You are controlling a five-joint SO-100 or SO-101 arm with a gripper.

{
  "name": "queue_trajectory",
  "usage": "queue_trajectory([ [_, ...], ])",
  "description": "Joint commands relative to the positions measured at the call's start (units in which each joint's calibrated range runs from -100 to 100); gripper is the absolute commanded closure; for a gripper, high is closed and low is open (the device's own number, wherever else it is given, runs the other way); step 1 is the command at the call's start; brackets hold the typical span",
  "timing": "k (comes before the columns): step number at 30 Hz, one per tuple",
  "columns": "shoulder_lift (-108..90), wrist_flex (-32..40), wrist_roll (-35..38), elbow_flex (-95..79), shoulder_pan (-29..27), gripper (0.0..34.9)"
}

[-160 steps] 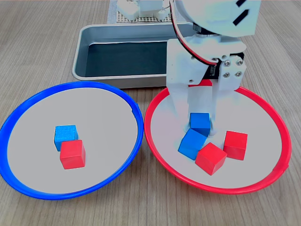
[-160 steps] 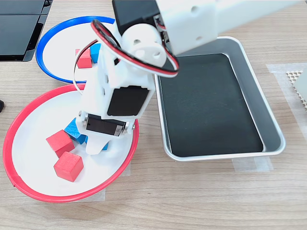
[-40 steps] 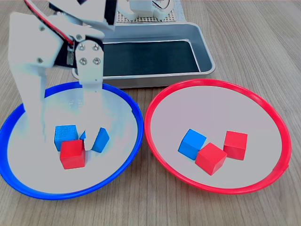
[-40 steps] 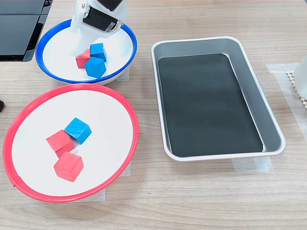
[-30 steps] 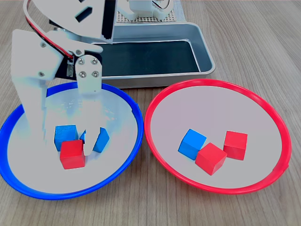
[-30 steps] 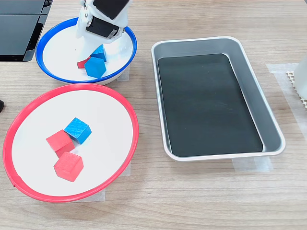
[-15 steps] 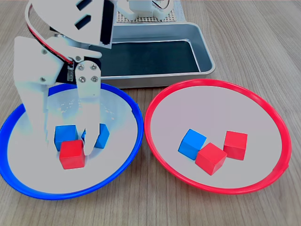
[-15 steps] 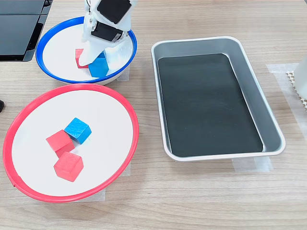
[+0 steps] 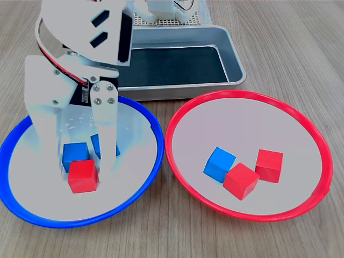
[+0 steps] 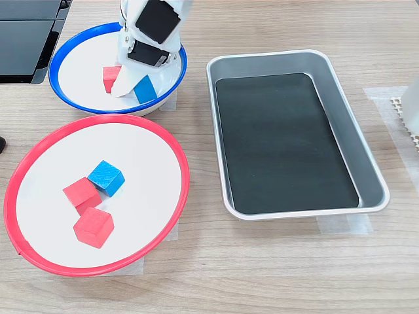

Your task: Relocate any misplaced blocks to their matching dishes.

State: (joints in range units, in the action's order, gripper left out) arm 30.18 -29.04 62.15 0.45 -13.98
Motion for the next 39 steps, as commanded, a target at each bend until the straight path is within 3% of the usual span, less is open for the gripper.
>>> queue_trajectory([
  [1, -0.12, 0.6, -0.83, 1.69, 0.57, 21.3],
  [12, 5.26, -5.42, -2.25, 12.15, 1.61, 22.3],
  [39, 4.75, -6.74, -2.44, 8.88, 0.76, 23.1],
])
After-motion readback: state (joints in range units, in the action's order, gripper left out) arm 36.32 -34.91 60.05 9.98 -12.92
